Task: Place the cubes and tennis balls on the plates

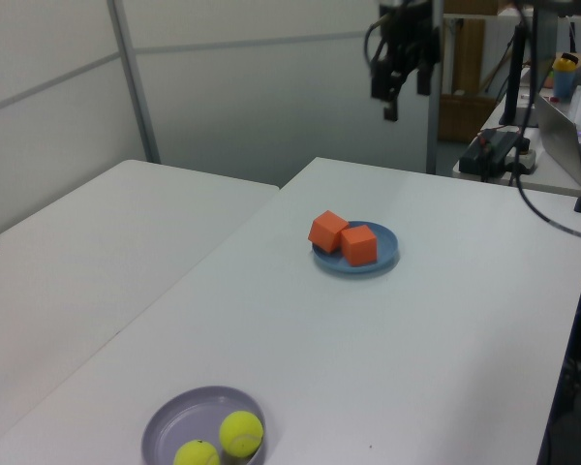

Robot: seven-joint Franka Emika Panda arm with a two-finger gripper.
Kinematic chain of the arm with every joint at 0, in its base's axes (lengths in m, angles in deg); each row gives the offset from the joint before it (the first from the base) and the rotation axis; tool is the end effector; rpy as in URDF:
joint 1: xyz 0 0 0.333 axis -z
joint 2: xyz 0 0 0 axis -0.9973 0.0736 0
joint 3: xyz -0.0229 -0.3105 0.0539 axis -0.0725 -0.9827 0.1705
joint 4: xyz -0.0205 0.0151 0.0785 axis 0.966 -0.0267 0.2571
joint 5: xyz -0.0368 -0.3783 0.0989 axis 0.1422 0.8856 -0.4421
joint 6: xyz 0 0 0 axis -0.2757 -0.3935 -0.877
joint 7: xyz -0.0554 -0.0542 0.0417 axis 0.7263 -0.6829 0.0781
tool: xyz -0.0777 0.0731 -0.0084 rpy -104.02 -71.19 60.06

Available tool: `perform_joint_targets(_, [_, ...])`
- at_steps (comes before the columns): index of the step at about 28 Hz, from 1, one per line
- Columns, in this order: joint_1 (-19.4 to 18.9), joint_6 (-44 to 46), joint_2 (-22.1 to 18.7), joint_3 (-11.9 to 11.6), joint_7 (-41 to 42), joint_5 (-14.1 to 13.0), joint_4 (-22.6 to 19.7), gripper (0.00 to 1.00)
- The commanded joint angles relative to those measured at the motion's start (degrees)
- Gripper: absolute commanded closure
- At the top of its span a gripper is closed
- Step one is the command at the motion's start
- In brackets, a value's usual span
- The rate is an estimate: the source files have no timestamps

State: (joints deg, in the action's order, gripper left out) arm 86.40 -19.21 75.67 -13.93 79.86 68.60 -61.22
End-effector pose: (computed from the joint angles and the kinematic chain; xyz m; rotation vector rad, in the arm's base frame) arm 0.4964 -0.0103 0.7398 3.0145 -0.0350 0.0806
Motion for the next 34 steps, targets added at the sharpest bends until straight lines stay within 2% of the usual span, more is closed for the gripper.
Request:
perform_joint_targets(1, [0.3,3.1,-6.0,-0.1,0.9,-3.6,-1.8,0.0])
perform_joint_targets(14, [0.3,11.7,-14.5,-0.1,2.1,-4.3,-1.7,0.0])
perform_joint_targets(21, [0.3,16.2,-15.3,-0.6,2.3,-4.6,-1.7,0.0])
perform_joint_targets(34, [0.2,16.5,-15.0,-0.8,2.7,-4.6,-1.8,0.0])
